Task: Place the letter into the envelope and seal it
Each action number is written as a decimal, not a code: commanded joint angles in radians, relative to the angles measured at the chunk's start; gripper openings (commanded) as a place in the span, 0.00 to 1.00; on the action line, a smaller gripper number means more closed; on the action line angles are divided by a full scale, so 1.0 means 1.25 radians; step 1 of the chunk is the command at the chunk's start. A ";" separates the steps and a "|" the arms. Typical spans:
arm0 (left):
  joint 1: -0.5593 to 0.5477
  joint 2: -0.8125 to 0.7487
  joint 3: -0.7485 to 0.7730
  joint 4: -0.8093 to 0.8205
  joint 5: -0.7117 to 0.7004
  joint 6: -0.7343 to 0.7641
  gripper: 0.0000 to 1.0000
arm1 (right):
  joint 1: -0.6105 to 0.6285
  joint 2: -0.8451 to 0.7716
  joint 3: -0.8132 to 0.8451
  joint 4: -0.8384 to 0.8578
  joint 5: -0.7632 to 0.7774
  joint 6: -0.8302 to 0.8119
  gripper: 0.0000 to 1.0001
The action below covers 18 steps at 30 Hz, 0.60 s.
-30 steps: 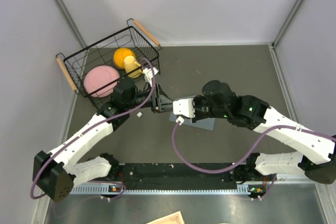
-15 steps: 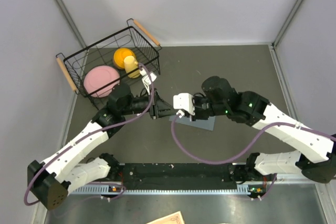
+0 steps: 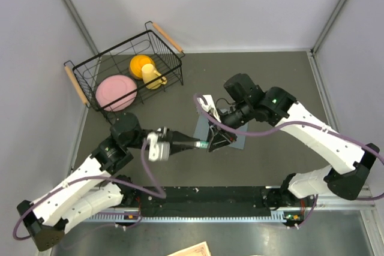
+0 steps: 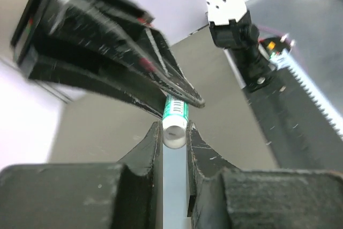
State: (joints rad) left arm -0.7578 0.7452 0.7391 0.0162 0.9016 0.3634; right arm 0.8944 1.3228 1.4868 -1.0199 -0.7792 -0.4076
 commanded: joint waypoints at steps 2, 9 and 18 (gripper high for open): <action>-0.022 -0.067 -0.034 -0.126 0.058 0.895 0.00 | -0.010 0.056 -0.008 -0.011 -0.298 0.121 0.00; -0.023 -0.070 -0.151 -0.105 0.003 1.515 0.00 | -0.028 0.073 -0.053 0.005 -0.407 0.181 0.00; -0.025 -0.105 -0.104 -0.093 -0.002 1.230 0.81 | -0.061 0.052 -0.020 0.006 -0.343 0.169 0.00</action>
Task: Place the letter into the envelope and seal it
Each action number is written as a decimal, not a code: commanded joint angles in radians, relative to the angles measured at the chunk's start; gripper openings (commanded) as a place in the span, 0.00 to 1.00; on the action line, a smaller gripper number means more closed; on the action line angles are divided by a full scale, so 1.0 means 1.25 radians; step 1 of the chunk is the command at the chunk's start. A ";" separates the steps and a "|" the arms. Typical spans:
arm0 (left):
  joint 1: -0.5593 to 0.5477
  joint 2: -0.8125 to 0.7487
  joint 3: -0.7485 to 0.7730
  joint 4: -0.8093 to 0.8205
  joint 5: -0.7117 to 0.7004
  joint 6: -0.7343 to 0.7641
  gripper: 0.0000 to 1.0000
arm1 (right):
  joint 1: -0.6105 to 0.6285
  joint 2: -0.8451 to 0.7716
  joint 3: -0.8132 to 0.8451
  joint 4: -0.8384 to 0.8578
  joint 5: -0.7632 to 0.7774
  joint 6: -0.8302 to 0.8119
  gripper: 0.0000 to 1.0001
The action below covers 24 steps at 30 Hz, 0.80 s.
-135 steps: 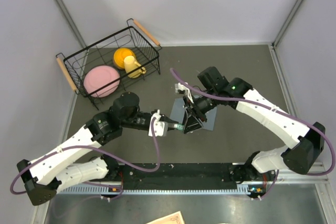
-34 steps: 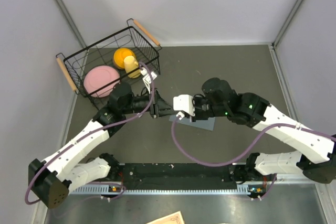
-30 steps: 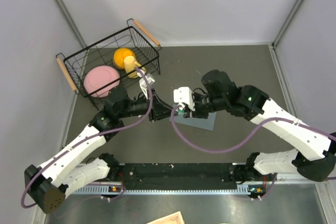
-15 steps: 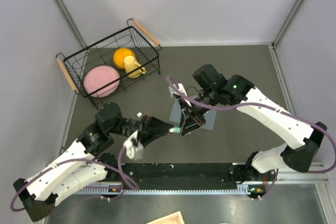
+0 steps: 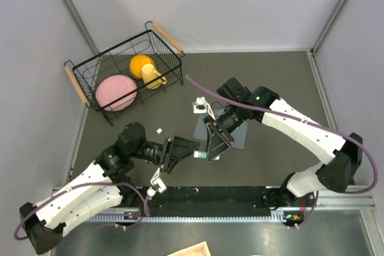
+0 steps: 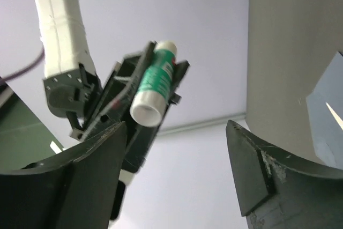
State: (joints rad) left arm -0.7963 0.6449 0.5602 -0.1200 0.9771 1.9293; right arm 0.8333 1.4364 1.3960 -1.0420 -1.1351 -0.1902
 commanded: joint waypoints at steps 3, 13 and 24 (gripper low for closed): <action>0.008 -0.048 0.143 -0.089 -0.152 -0.422 0.82 | -0.040 -0.069 0.096 0.026 0.029 -0.037 0.00; 0.074 0.067 0.362 -0.161 -0.304 -1.460 0.75 | -0.052 -0.175 0.145 0.101 0.352 -0.205 0.00; 0.235 0.224 0.283 0.146 -0.072 -2.313 0.66 | 0.087 -0.201 0.076 0.157 0.723 -0.412 0.00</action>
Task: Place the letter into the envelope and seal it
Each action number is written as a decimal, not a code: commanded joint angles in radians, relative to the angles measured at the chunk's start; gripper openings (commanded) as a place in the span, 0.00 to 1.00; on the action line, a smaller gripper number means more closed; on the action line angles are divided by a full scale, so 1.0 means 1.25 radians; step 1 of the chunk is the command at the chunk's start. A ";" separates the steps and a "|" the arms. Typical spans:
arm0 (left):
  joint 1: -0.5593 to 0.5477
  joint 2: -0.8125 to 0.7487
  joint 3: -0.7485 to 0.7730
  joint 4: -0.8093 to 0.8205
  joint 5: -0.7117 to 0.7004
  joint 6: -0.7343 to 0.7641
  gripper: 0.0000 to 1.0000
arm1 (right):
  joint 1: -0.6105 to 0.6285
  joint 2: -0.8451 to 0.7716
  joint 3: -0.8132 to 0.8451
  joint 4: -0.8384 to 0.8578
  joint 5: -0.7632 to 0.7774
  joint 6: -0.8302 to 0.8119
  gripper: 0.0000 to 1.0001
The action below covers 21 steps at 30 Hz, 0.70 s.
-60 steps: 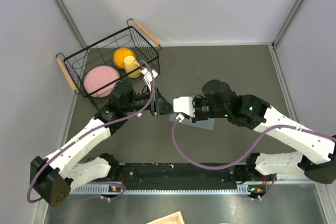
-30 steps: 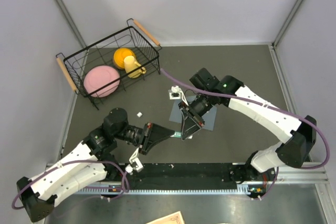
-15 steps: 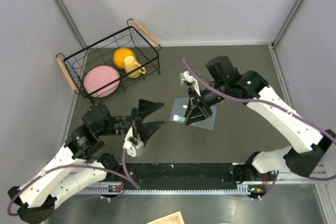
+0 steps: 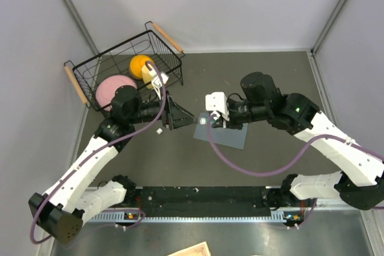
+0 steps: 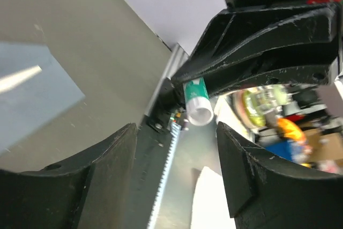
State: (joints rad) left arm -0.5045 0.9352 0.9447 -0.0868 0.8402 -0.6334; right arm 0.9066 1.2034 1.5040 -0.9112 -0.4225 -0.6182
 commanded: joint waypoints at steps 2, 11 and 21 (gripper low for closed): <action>-0.004 0.005 -0.035 0.120 0.035 -0.269 0.62 | 0.036 -0.006 -0.012 0.059 0.181 -0.067 0.00; -0.014 0.031 -0.100 0.179 -0.001 -0.325 0.59 | 0.058 0.017 -0.023 0.065 0.224 -0.088 0.00; -0.014 0.079 -0.107 0.231 0.000 -0.405 0.56 | 0.105 0.009 -0.046 0.071 0.256 -0.114 0.00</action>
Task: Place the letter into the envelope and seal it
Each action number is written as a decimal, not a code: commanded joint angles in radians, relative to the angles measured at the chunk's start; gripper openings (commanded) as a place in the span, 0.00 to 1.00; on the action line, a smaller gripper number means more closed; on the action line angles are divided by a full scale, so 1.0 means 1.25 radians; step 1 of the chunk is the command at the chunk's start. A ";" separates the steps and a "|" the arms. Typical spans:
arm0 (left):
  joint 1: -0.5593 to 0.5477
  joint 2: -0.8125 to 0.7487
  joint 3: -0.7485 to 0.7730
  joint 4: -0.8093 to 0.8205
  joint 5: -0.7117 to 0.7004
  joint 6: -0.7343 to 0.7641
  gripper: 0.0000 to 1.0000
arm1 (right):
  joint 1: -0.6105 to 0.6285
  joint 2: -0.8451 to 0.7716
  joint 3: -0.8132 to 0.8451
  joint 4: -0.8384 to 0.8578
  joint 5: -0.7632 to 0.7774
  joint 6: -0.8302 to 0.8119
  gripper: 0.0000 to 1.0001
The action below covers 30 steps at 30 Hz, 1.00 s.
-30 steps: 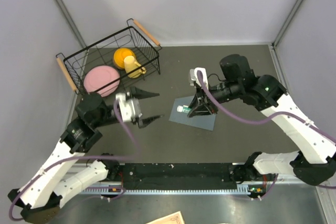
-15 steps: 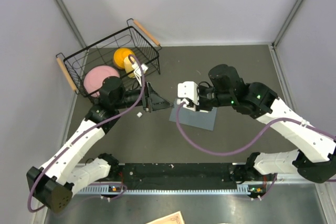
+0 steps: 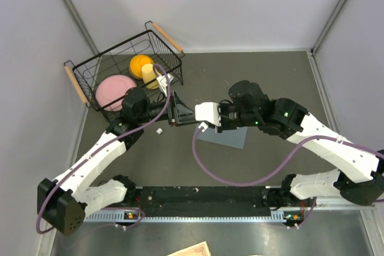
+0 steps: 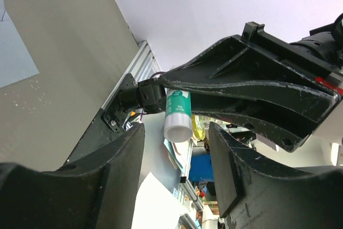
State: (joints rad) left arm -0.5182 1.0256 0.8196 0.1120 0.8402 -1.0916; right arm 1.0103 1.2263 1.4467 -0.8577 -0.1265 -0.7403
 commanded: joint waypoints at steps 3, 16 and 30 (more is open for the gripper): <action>-0.005 0.012 -0.006 0.079 0.005 -0.039 0.46 | 0.024 -0.007 0.001 0.032 0.025 -0.018 0.00; -0.019 0.024 0.003 0.079 0.008 -0.031 0.24 | 0.032 -0.008 0.000 0.036 0.032 -0.012 0.00; -0.123 -0.180 -0.067 0.111 0.098 0.875 0.00 | -0.106 0.068 0.070 -0.065 -0.508 0.338 0.00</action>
State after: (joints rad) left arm -0.5915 0.9104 0.7624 0.1902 0.8494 -0.5884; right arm 0.9386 1.2556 1.4773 -0.8944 -0.3832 -0.5262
